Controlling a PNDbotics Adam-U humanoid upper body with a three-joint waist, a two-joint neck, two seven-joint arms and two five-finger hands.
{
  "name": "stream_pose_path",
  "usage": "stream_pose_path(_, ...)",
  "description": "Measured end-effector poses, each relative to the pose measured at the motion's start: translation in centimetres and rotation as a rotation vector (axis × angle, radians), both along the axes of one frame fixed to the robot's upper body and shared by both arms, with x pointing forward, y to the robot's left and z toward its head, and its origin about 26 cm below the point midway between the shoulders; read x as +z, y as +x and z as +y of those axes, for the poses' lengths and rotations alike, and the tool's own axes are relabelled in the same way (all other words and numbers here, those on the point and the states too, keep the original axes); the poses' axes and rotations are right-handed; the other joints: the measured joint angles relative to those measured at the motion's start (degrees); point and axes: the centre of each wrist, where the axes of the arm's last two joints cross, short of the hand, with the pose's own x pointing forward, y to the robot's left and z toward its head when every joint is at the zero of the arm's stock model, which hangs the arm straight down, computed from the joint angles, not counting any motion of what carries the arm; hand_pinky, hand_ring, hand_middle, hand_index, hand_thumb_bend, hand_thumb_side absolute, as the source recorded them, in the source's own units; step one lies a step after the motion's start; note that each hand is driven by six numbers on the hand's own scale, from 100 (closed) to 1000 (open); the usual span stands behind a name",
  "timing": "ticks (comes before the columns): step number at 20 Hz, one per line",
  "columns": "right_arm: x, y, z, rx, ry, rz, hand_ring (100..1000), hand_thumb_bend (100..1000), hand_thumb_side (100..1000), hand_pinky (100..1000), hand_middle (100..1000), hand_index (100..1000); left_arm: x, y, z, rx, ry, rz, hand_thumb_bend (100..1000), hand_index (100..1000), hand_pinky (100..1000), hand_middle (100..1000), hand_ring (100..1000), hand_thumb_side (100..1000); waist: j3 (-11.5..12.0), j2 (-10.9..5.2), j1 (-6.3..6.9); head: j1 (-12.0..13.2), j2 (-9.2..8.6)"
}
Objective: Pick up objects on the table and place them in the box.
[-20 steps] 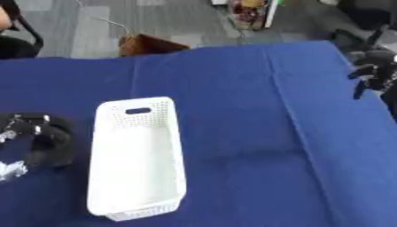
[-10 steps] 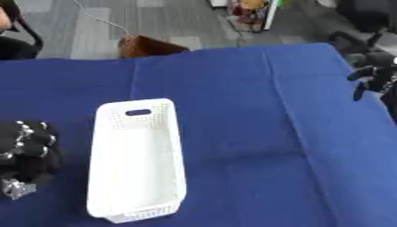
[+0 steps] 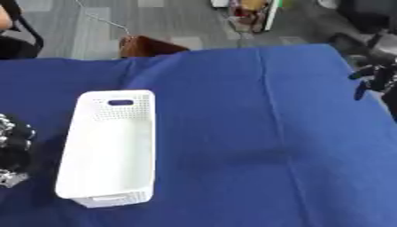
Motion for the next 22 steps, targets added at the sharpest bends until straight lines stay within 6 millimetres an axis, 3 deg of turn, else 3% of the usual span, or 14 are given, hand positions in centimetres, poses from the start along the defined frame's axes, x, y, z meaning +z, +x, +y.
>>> stream_pose_path(5,-0.1,0.0,0.0,-0.001,0.001,0.002,668,1000,541,410,715,822,-0.3,-0.1,-0.1,-0.011,-0.063,0.053,100,100,100,100,100,333,0.1,-0.06,-0.12,0.0,0.00)
stream_pose_path(16,-0.4,-0.1,-0.2,-0.004,0.001,0.014,667,1000,541,408,710,821,-0.1,-1.5,-2.1,-0.136,-0.147,0.213,100,100,100,100,100,376,1.5,-0.38,-0.10,-0.1,0.21)
stream_pose_path(22,-0.8,-0.3,-0.4,-0.006,-0.007,0.032,666,1000,541,406,709,820,3.8,-3.6,-3.7,-0.253,-0.238,0.225,100,100,100,100,100,395,2.4,-1.39,0.74,-0.9,0.71)
